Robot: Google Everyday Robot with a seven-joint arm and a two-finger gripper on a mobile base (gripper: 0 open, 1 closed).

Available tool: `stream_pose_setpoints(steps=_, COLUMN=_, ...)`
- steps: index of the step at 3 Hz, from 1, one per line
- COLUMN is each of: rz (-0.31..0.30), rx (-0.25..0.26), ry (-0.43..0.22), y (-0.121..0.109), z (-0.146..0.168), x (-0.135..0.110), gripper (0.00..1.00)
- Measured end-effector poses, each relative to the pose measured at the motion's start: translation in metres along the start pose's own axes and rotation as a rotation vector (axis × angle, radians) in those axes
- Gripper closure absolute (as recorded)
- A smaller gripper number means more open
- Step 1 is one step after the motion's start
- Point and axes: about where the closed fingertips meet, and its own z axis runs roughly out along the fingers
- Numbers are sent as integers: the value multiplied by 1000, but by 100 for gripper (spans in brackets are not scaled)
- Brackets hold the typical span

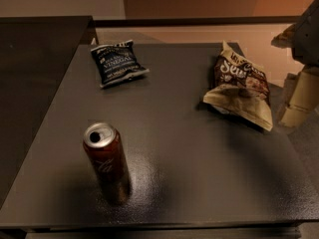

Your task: Move brown chip bag near blue chip bag

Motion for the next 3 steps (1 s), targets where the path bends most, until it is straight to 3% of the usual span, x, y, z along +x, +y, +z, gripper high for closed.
stream_pose_setpoints(steps=2, rz=-34, rx=-17, ry=-18, y=-6, z=3, x=-4, gripper=0)
stream_pose_setpoints(steps=3, rz=-112, rx=-60, ry=-61, y=-17, z=20, x=-12, gripper=0)
